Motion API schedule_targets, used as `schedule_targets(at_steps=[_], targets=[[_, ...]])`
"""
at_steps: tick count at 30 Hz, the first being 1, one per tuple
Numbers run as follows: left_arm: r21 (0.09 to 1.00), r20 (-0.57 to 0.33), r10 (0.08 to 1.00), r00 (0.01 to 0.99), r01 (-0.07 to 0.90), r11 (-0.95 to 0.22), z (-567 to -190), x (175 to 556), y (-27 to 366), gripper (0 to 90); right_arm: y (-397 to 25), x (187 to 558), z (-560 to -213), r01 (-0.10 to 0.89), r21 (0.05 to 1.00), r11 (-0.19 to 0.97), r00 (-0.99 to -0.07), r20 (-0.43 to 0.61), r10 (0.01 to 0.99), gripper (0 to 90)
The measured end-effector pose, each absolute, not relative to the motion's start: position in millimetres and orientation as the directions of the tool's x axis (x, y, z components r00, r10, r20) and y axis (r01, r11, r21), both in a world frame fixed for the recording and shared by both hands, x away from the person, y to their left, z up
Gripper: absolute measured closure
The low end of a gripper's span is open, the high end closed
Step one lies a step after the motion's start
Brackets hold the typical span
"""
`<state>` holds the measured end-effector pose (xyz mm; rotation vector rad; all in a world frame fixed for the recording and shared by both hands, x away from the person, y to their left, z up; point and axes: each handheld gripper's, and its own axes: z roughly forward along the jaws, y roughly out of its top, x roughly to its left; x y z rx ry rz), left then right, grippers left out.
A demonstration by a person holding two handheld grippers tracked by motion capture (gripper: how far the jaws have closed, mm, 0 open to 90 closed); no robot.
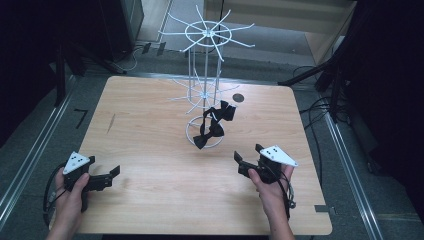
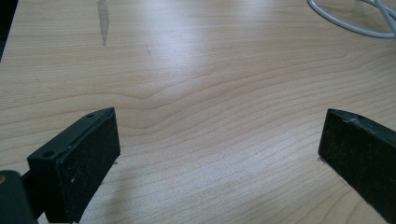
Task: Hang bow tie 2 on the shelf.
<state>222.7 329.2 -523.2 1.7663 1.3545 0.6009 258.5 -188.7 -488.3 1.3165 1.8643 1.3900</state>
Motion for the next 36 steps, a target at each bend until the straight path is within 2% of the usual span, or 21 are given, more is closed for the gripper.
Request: schedule_targets(at_steps=[36], targets=[[0.822,-0.097,0.946,0.309,0.56,-0.099,-523.2,222.3,327.9,0.0,-273.3,218.5,-510.0,0.431,0.902,0.022,-0.401,0.17,0.9,15.7]])
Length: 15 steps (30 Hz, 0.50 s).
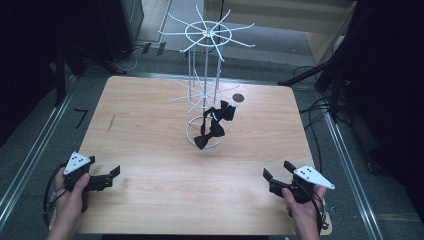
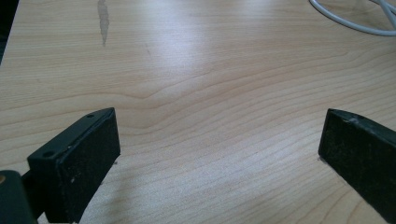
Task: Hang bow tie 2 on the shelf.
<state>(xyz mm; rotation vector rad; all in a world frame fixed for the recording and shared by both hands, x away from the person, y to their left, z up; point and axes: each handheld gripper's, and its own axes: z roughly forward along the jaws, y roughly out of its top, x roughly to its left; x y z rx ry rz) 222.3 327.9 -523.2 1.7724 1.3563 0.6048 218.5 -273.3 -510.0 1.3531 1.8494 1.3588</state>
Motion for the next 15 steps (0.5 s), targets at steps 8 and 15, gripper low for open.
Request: schedule_targets(at_steps=[8,15], targets=[[0.823,-0.097,0.946,0.309,0.56,-0.099,-523.1,222.3,327.9,0.0,-288.6,212.4,-514.2,0.434,0.901,0.024,-0.382,0.16,0.91,15.7],[0.823,-0.097,0.946,0.309,0.56,-0.099,-523.1,222.3,327.9,0.0,-303.1,208.3,-519.9,0.447,0.894,0.024,-0.358,0.154,0.921,15.7]])
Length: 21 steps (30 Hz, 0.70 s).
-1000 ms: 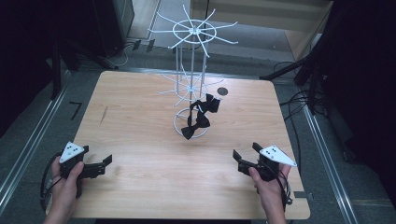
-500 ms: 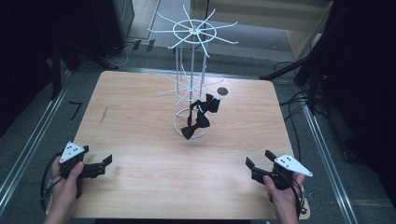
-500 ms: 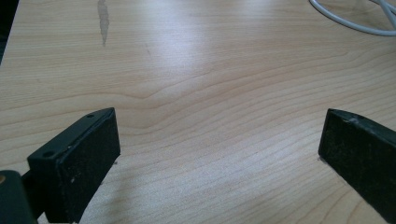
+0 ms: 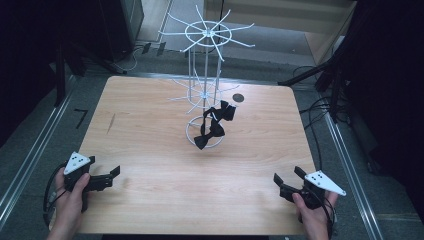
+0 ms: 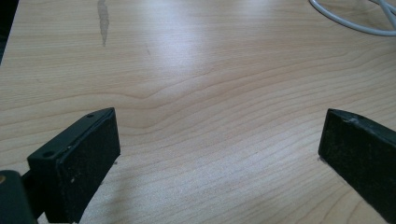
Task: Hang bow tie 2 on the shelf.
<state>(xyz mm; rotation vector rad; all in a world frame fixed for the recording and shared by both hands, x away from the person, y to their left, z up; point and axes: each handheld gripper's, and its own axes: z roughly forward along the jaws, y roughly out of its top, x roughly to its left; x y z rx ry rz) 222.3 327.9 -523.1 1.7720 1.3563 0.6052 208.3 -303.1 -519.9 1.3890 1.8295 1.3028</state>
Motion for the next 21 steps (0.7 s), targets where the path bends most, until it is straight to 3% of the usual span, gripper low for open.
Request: schedule_targets(at_steps=[21], targets=[[0.822,-0.096,0.945,0.311,0.56,-0.101,-523.2,222.6,328.2,0.0,-344.2,192.2,-529.4,0.464,0.886,-0.02,-0.265,0.161,0.951,15.7]])
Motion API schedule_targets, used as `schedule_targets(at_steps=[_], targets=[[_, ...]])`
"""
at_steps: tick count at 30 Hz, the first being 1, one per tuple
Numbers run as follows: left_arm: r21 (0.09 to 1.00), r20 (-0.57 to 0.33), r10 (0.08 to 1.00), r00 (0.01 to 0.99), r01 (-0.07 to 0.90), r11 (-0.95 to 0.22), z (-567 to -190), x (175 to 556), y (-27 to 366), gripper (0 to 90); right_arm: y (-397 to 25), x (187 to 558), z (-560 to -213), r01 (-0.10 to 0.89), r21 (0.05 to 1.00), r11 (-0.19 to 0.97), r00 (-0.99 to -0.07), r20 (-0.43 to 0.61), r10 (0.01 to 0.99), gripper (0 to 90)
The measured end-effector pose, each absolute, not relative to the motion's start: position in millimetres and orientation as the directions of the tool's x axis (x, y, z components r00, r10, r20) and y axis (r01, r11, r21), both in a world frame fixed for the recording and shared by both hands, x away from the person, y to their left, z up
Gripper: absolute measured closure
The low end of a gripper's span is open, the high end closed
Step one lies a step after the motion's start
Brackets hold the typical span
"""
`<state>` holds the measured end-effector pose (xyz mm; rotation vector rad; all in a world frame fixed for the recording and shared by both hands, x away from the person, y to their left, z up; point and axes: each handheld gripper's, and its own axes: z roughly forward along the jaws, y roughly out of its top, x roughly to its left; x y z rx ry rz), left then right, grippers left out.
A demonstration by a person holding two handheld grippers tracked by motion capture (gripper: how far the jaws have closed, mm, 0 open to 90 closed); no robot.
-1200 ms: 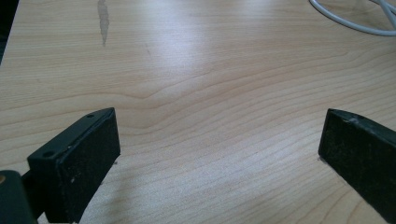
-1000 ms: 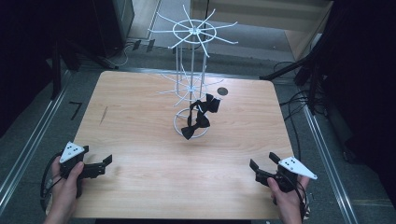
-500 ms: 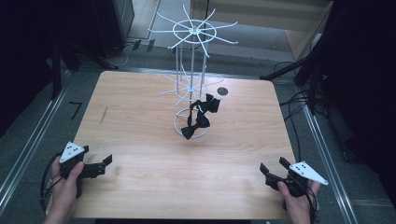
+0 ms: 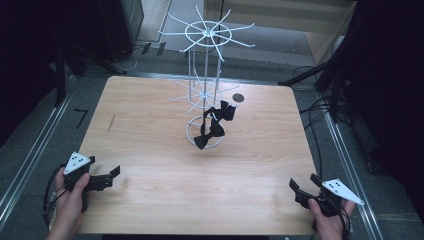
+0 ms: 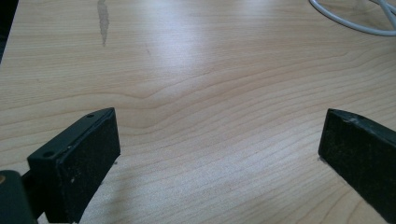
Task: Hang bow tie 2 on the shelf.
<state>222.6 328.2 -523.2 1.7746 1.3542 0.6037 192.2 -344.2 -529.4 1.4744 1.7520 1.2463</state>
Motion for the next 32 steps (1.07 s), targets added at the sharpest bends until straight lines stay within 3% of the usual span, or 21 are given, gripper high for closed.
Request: schedule_targets(at_steps=[18,32], targets=[[0.821,-0.102,0.946,0.307,0.564,-0.094,-523.3,223.0,328.2,0.0,-378.0,176.1,-537.7,0.472,0.877,-0.088,-0.185,0.196,0.963,18.9],[0.816,-0.104,0.946,0.306,0.57,-0.095,-523.3,223.6,328.8,0.0,-379.2,177.9,-542.3,0.493,0.856,-0.155,-0.138,0.253,0.958,21.9]])
